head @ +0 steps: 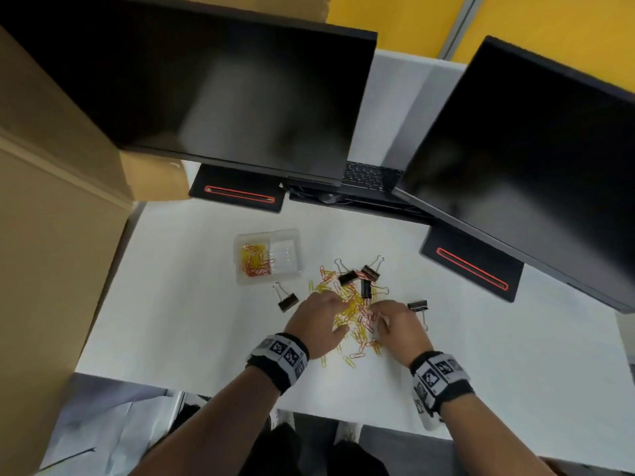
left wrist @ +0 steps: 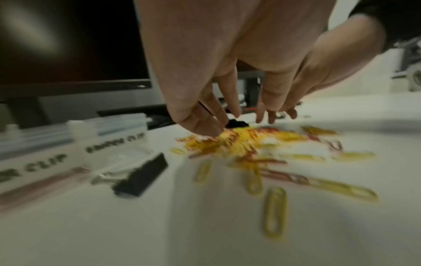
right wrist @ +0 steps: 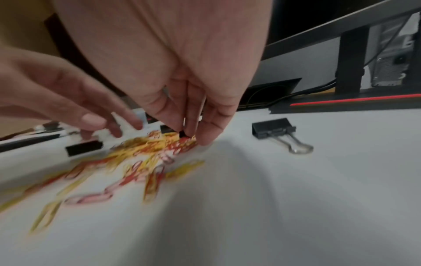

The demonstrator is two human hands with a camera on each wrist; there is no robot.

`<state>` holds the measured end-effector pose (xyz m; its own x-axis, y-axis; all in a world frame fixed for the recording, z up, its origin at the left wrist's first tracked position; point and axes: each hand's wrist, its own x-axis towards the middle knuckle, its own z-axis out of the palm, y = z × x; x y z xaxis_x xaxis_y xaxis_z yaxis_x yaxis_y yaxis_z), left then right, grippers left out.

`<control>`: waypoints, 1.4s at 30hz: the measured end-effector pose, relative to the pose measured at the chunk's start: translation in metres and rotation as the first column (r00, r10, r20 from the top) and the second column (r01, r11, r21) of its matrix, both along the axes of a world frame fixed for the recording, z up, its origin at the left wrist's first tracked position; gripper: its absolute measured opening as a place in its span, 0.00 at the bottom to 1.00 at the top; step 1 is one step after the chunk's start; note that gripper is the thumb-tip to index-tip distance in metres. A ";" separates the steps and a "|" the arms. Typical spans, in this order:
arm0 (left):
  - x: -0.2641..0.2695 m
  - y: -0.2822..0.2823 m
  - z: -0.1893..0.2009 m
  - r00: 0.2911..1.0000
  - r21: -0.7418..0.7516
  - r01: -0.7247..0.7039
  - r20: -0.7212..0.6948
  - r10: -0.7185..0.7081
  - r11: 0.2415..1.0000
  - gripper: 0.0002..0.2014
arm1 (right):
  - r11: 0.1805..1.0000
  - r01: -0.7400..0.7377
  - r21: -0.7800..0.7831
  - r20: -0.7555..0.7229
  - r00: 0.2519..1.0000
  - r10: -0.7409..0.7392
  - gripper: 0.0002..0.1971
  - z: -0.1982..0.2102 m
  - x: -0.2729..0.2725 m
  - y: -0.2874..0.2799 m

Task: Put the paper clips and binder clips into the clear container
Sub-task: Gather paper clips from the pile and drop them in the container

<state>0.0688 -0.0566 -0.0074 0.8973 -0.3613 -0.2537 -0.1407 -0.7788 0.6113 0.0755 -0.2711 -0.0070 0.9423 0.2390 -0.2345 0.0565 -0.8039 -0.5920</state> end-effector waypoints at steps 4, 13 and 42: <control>-0.011 -0.015 -0.010 0.993 0.214 0.112 0.008 -0.116 0.970 0.30 | 0.974 -0.213 -0.079 0.045 0.975 0.216 0.22 -0.021 -0.015 0.005; -0.038 0.004 -0.013 0.999 0.193 0.023 0.027 -0.028 0.981 0.31 | 0.993 -0.117 -0.025 0.101 0.988 0.119 0.17 -0.021 -0.039 -0.021; -0.016 -0.008 -0.017 0.907 -0.268 -0.420 -0.161 0.389 0.867 0.06 | 0.988 0.110 0.108 0.082 0.989 -0.120 0.04 -0.008 -0.018 -0.010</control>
<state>0.0530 -0.0648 -0.0248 0.9563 -0.0426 -0.2892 0.2214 -0.5404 0.8118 0.0574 -0.2807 -0.0151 0.9808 0.1464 -0.1290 0.0229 -0.7428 -0.6691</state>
